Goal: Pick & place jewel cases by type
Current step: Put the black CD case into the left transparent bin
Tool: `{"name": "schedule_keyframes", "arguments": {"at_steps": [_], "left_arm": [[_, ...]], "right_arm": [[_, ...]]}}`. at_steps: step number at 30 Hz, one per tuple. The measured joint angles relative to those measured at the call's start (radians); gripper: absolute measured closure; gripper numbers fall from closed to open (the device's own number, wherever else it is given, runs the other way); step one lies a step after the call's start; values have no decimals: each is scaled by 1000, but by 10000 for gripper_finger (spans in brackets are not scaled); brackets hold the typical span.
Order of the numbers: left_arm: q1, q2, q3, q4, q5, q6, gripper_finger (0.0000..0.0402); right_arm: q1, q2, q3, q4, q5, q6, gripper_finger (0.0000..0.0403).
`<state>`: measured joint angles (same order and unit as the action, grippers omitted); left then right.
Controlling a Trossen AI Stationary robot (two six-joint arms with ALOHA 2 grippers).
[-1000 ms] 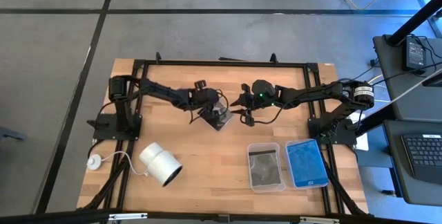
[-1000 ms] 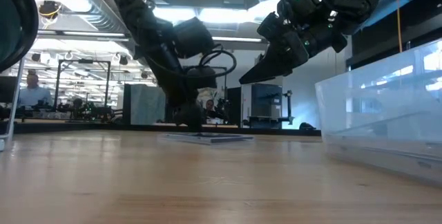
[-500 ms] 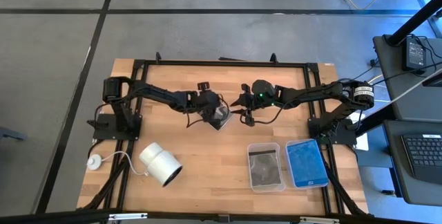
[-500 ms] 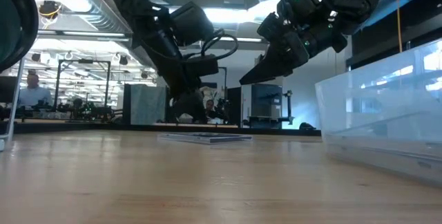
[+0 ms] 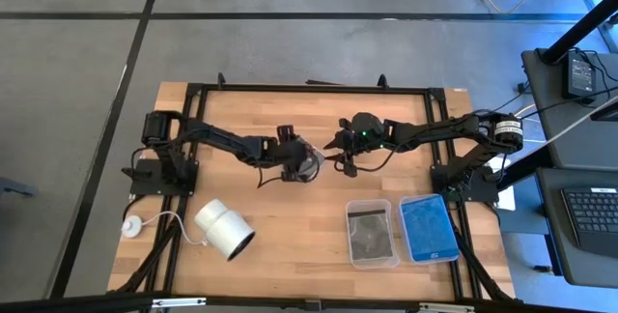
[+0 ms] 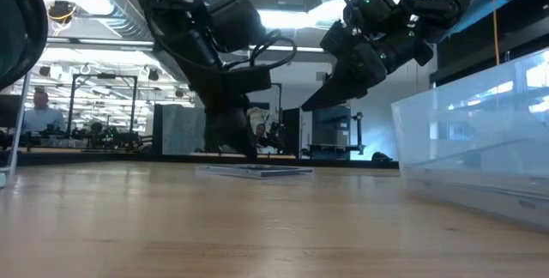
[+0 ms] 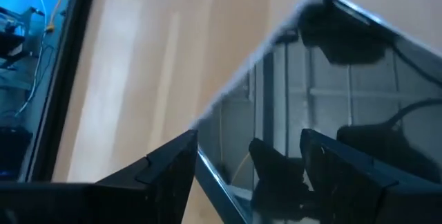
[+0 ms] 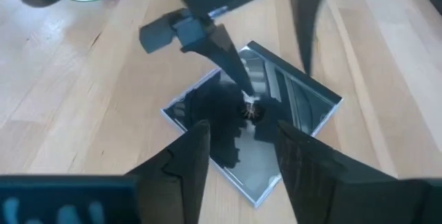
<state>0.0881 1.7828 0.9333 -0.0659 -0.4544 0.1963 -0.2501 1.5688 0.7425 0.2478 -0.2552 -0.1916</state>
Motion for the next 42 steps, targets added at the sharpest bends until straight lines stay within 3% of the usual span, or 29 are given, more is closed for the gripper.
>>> {"name": "schedule_keyframes", "arguments": {"at_steps": [4,9,16,20,27,33,42], "left_arm": [[-26,-17,0,-104,-23,-5,152],[-35,-81,1,-232,-7,-150,150],[-33,-172,1,-382,117,-296,152],[-34,-172,-48,-341,175,-307,151],[-20,-164,-127,-288,185,-330,151],[17,-164,-181,-214,169,-329,151],[92,-169,-256,-70,315,-304,155]], "right_arm": [[0,0,0,-10,2,3,209],[0,0,0,-14,47,3,154],[0,0,-5,-9,123,-23,115],[0,1,-28,-17,123,-27,114],[-2,15,-29,-6,98,-19,114],[-14,127,1,11,78,-53,114],[-45,276,137,-162,25,-27,114]]}}
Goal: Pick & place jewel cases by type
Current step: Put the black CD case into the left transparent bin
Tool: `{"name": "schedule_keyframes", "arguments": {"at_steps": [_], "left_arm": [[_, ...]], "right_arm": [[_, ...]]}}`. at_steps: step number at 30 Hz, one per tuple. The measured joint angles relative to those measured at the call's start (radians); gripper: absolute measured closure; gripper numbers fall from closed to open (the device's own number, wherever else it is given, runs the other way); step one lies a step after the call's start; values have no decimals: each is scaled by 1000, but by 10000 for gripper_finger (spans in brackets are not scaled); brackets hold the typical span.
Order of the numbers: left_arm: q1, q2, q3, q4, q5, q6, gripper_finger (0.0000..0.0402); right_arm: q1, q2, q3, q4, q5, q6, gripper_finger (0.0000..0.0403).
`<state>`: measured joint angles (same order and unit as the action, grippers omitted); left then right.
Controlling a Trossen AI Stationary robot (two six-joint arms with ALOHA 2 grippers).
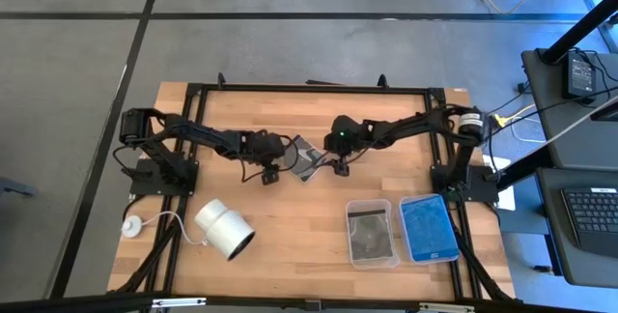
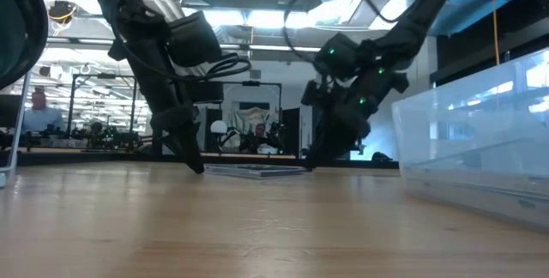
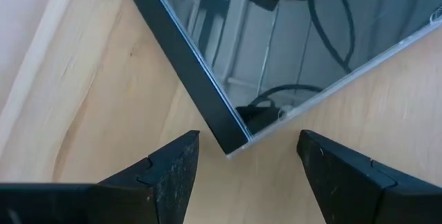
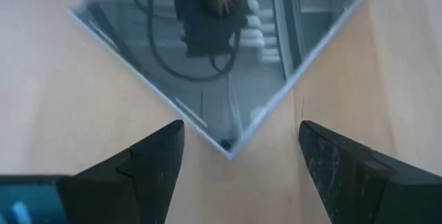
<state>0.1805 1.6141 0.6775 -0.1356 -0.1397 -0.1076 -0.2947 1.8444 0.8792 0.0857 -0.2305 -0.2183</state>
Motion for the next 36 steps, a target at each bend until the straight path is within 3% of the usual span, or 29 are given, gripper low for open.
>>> {"name": "schedule_keyframes", "arguments": {"at_steps": [8,22,36], "left_arm": [[29,2,-12,39,66,98,155],[33,-10,-15,88,97,119,158],[32,-198,-10,80,103,127,158]], "right_arm": [[1,98,59,-7,11,-66,118],[1,103,69,-14,-2,-63,131],[3,103,69,-32,0,-76,132]]}}
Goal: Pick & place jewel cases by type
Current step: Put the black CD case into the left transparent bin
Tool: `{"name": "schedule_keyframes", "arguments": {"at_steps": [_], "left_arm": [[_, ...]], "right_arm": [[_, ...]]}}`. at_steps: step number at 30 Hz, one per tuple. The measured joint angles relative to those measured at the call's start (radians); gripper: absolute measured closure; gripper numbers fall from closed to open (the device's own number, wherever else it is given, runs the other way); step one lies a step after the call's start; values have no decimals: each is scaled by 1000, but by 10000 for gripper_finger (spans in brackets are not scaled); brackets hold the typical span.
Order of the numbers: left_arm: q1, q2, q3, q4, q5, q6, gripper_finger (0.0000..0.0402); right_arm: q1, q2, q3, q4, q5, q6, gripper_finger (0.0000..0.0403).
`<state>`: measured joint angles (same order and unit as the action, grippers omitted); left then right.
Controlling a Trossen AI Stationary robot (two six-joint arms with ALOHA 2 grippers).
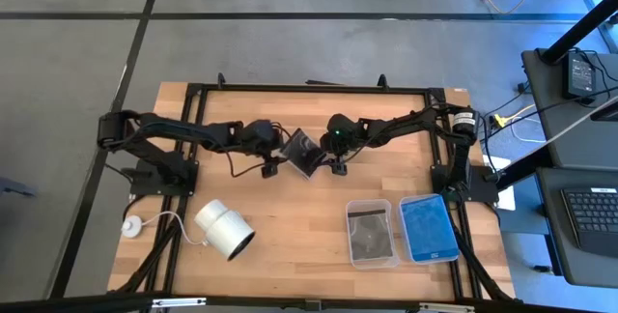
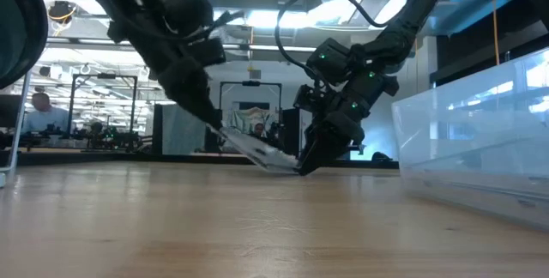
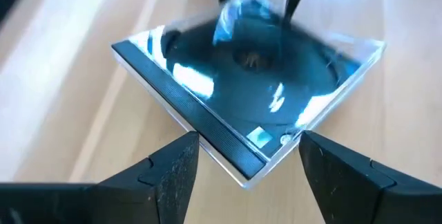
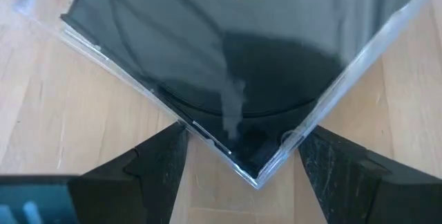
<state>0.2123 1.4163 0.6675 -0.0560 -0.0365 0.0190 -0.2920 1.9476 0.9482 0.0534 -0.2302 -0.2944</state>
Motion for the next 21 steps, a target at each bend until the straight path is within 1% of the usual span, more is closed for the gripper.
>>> {"name": "schedule_keyframes", "arguments": {"at_steps": [7,12,17,21], "left_arm": [[-1,-30,7,67,14,-2,158],[-1,-31,7,109,52,-6,158],[-1,-31,8,161,123,-58,158],[-3,-29,8,210,151,-152,158]], "right_arm": [[0,0,-1,9,2,-3,132],[0,0,-4,25,0,-3,132],[0,0,-5,34,-2,-3,132],[1,3,-5,46,-1,1,132]]}}
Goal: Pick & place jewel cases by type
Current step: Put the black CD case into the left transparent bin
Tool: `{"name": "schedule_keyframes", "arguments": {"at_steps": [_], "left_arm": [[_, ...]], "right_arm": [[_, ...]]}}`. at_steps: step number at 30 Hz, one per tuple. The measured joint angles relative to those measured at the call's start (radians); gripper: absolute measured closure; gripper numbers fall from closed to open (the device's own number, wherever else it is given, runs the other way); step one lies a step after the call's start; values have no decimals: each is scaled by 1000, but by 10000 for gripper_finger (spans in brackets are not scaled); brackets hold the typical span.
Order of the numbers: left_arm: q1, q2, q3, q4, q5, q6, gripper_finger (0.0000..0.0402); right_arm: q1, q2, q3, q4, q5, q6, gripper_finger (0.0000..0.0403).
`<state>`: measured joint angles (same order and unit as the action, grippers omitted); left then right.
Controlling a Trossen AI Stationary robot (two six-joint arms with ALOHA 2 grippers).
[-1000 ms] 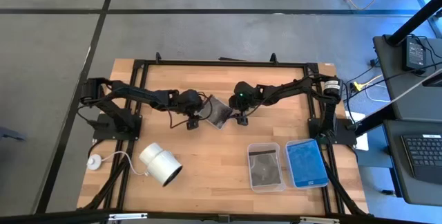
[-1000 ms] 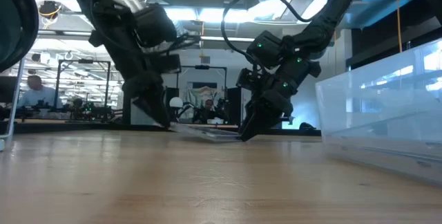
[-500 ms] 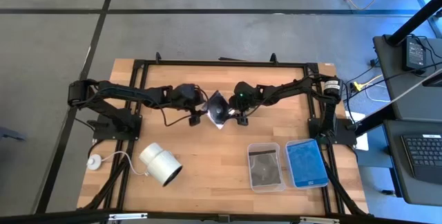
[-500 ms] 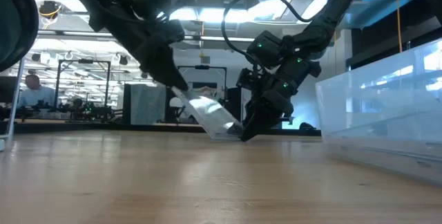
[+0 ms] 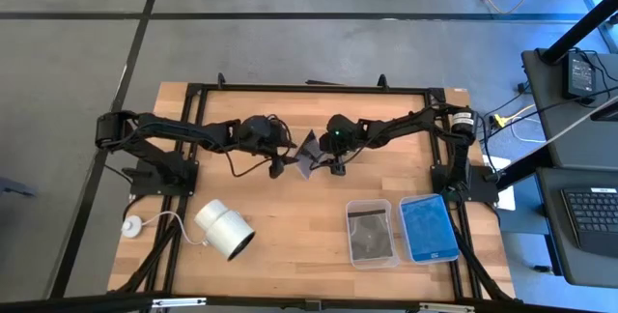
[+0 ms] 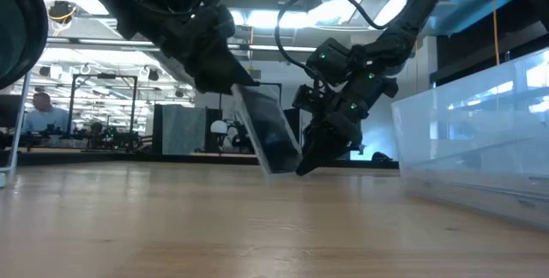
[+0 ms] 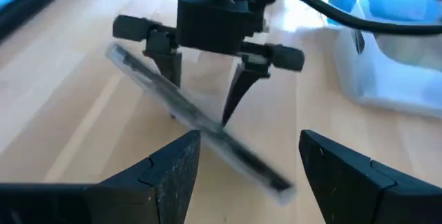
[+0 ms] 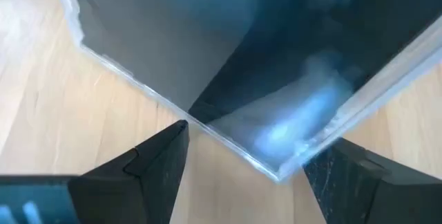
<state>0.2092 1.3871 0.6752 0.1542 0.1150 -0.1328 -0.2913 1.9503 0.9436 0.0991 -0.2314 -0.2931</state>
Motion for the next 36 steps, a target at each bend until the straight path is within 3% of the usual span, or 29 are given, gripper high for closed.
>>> {"name": "schedule_keyframes", "arguments": {"at_steps": [15,36], "left_arm": [[-2,94,-6,32,-8,-41,167],[3,64,-5,37,-10,-56,284]], "right_arm": [[16,5,3,45,22,4,133],[22,3,6,-10,81,-101,132]]}}
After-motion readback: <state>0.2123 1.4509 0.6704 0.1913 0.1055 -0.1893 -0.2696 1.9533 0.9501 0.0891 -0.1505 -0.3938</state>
